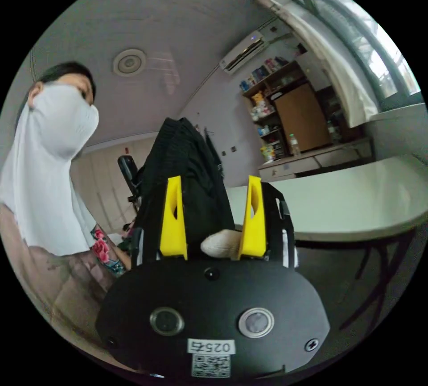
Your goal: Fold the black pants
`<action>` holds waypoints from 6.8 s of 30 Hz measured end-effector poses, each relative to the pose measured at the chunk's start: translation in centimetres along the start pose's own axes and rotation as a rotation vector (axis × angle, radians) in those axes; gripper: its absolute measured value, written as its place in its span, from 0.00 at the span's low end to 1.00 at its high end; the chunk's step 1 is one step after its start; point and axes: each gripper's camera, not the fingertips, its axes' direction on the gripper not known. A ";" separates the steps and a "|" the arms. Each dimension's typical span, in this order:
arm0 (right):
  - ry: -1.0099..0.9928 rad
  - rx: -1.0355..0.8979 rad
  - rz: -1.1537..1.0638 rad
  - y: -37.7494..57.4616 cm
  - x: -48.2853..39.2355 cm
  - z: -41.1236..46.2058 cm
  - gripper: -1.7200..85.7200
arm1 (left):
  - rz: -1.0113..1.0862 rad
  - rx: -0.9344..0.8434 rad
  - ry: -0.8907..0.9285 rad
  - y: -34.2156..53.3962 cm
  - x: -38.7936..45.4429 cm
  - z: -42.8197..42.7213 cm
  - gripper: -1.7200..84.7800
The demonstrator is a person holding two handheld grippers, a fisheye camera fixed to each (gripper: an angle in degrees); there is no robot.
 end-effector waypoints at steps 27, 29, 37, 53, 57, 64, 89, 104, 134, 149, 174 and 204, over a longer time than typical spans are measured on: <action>0.249 0.040 -0.079 1.9 -6.8 4.5 0.17 | 0.123 0.042 -0.192 -3.1 1.9 -7.2 0.01; 0.228 0.118 -0.118 1.6 -7.8 3.7 0.09 | 0.141 0.035 -0.239 -2.8 1.5 -8.5 0.01; -0.110 -0.176 -0.408 -11.7 -9.3 12.1 0.02 | 0.043 -0.010 -0.600 -1.9 -6.5 -17.0 0.01; -0.921 -0.453 -0.056 -38.5 -11.6 43.2 0.02 | -0.080 -0.177 -0.932 -22.0 -28.6 -3.0 0.01; -0.598 -0.300 -0.094 -41.6 -1.4 35.6 0.02 | 0.016 -0.182 -0.691 -17.6 -24.1 17.3 0.01; 0.241 -0.438 -0.071 -34.8 16.8 26.7 0.02 | -0.082 -0.469 -0.239 7.7 -15.0 46.6 0.01; 1.176 -0.921 0.108 -18.8 35.6 22.7 0.11 | -0.264 -0.836 0.473 24.1 -12.6 34.1 0.13; 0.137 -0.626 -0.230 -17.1 13.3 32.3 0.21 | -0.235 -0.466 -0.193 37.4 -4.0 -14.0 0.18; -0.144 -1.061 -0.752 -13.7 3.0 51.2 0.01 | -0.133 -0.480 -0.575 28.0 3.4 -23.1 0.01; 0.036 -1.166 -0.502 -12.8 12.8 64.9 0.06 | -0.195 -1.166 -0.487 25.5 -26.2 -3.3 0.02; 0.552 -0.914 -0.081 -11.9 26.3 20.1 0.15 | -0.269 -1.296 -0.689 33.4 -21.1 -6.8 0.05; 0.578 -0.904 0.229 -17.8 45.7 22.1 0.12 | -0.007 -1.282 0.282 38.8 3.5 22.8 0.06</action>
